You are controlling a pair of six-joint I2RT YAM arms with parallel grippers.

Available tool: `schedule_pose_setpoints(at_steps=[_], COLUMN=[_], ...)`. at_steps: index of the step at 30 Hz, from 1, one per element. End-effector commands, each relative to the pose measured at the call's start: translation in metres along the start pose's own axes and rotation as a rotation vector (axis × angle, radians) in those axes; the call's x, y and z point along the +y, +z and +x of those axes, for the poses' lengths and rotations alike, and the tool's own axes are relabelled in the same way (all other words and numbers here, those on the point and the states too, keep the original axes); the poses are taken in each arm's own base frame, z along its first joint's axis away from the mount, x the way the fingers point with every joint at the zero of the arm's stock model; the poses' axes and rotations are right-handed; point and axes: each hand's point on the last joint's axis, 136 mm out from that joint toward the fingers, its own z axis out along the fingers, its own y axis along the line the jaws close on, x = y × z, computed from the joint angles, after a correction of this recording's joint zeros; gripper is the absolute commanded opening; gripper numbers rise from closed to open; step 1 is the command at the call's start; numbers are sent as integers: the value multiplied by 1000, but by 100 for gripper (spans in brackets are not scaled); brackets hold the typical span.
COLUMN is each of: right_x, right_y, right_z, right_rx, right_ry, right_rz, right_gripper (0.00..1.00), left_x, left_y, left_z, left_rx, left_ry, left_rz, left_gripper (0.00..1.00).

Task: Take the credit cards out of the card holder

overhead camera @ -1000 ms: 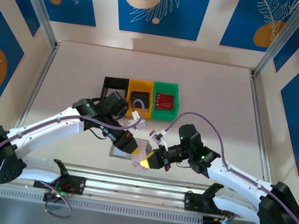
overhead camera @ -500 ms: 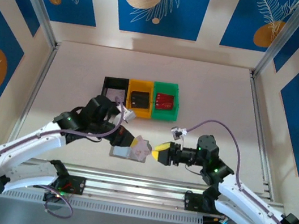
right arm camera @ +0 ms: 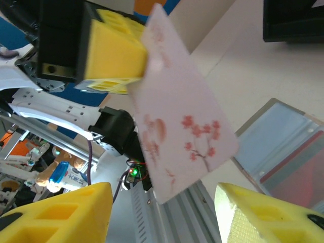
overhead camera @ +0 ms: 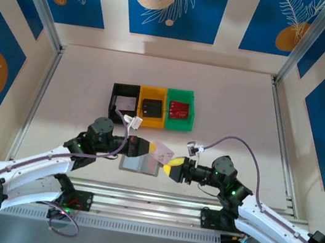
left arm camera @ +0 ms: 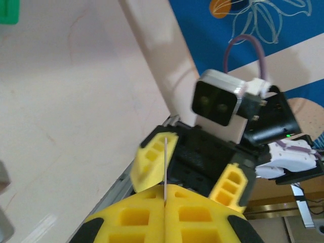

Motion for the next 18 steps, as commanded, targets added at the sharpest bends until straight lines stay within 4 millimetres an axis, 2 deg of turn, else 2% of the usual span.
schedule_pose_setpoints(at_steps=[1,11,18], right_x=[4,12,14], right_y=[2,2,5], right_z=[-15,-30,-35], right_rx=[-48,-98,-103], right_ry=[-20,-29,-28], right_rz=[6,-4,-6], right_gripper=[55,40,25], left_x=[-15,-9,-8], left_y=[-1,-1,1], left_z=[-8,5,8], left_rx=[-63,-50,-39], left_ry=[2,-14,-15], left_rz=[76,90,91], left_gripper=[0,0,0])
